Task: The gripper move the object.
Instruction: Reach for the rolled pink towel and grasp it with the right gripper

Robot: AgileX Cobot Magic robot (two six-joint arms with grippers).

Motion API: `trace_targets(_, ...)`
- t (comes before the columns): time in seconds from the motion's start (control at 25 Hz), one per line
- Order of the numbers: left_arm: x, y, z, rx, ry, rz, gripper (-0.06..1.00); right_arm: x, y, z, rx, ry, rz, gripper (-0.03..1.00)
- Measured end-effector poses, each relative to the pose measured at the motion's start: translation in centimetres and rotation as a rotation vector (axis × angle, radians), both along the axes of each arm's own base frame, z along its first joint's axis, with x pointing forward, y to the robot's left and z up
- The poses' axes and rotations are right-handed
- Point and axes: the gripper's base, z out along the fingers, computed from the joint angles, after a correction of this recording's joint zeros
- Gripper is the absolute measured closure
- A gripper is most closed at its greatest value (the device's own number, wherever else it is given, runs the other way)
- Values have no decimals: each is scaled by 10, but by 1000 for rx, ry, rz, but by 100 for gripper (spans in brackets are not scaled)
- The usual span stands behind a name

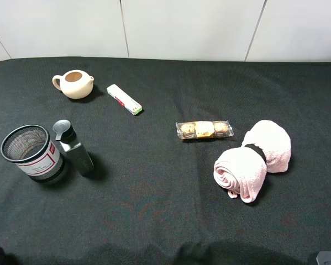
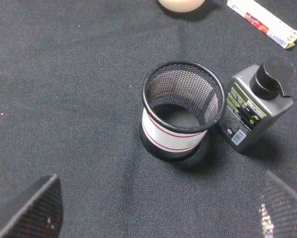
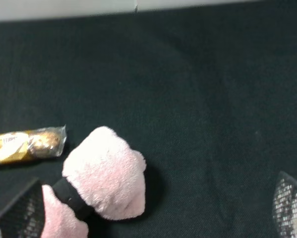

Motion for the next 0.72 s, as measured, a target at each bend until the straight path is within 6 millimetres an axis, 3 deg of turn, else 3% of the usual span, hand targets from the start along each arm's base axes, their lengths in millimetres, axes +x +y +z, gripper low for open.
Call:
trace_targets(0.4, 0, 0, 0, 0, 0, 0, 11, 63, 2, 26, -26, 167, 46, 27)
trace_targets(0.72, 0, 0, 0, 0, 0, 0, 11, 105, 5, 25, 54, 306, 8, 27)
